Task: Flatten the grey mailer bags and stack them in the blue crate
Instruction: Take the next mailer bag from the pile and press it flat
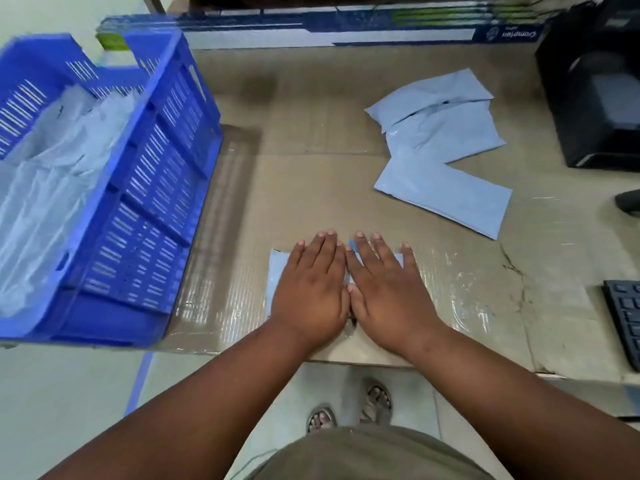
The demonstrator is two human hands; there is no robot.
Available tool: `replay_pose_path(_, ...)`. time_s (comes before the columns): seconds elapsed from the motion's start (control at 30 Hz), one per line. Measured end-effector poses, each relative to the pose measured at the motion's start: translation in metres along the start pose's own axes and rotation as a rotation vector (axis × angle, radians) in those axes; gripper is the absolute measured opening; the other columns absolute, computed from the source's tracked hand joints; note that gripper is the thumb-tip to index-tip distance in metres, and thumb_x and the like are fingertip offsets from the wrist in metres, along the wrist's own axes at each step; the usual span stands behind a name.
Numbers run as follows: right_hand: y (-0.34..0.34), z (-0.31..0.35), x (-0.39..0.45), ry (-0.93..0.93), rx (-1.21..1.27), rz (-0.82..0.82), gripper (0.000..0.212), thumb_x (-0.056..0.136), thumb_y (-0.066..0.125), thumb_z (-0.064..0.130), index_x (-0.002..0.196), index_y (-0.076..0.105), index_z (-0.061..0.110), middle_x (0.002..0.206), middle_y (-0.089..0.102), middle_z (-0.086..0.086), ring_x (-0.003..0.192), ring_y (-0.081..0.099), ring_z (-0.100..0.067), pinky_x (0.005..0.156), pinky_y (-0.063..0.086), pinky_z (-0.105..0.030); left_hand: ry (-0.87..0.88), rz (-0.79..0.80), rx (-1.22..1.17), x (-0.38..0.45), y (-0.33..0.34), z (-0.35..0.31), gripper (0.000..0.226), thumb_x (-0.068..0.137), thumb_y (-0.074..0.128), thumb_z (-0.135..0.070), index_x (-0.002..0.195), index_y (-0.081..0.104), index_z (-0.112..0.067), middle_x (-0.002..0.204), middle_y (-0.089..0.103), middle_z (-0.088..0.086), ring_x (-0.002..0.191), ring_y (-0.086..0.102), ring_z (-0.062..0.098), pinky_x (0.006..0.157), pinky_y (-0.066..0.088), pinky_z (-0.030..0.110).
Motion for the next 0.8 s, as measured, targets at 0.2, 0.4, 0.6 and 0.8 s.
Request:
replay_pose_path(0.2, 0.003, 0.0, 0.002, 0.013, -0.017, 0.001, 0.065, 0.106, 0.02, 0.046, 0.168, 0.018, 0.027, 0.177, 0.01, -0.002, 0.163, 0.01, -0.028, 0.126, 0.013, -0.063, -0.008, -0.007, -0.044, 0.0, 0.004, 0.003, 0.068, 0.101, 0.033, -0.038, 0.158, 0.043, -0.002, 0.167, 0.036, 0.02, 0.157, 0.03, 0.034, 0.128, 0.02, 0.053)
replay_pose_path(0.4, -0.005, 0.002, 0.0, 0.033, 0.004, 0.017, 0.065, 0.106, 0.013, 0.053, 0.168, 0.013, 0.033, 0.178, 0.006, 0.002, 0.164, 0.005, -0.025, 0.128, 0.01, -0.06, 0.032, 0.017, -0.092, -0.002, 0.001, 0.008, 0.067, 0.101, 0.03, -0.039, 0.154, 0.048, -0.003, 0.164, 0.042, 0.019, 0.155, 0.034, 0.033, 0.128, 0.022, 0.052)
replay_pose_path(0.6, -0.012, 0.007, -0.002, 0.075, -0.005, 0.071, 0.073, 0.1, -0.001, 0.058, 0.168, 0.01, 0.033, 0.178, -0.004, 0.001, 0.163, -0.008, -0.022, 0.128, 0.003, -0.064, 0.035, 0.013, 0.008, -0.026, -0.013, 0.023, 0.064, 0.108, 0.032, -0.047, 0.153, 0.048, -0.005, 0.161, 0.044, 0.019, 0.153, 0.036, 0.036, 0.126, 0.022, 0.059)
replay_pose_path(0.8, -0.011, 0.05, -0.007, -0.023, -0.034, 0.012, 0.061, 0.11, 0.022, 0.043, 0.167, 0.022, 0.021, 0.178, 0.006, -0.002, 0.164, 0.0, -0.025, 0.126, 0.008, -0.067, 0.011, -0.02, 0.061, -0.06, -0.017, 0.04, 0.064, 0.107, 0.031, -0.041, 0.159, 0.039, -0.003, 0.167, 0.036, 0.018, 0.158, 0.027, 0.034, 0.126, 0.02, 0.06)
Point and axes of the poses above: each hand's wrist, its own x-axis towards the middle knuckle, its own y-axis out of the palm, z = x × y, the point moved 5 cm from there along x, towards the middle knuckle
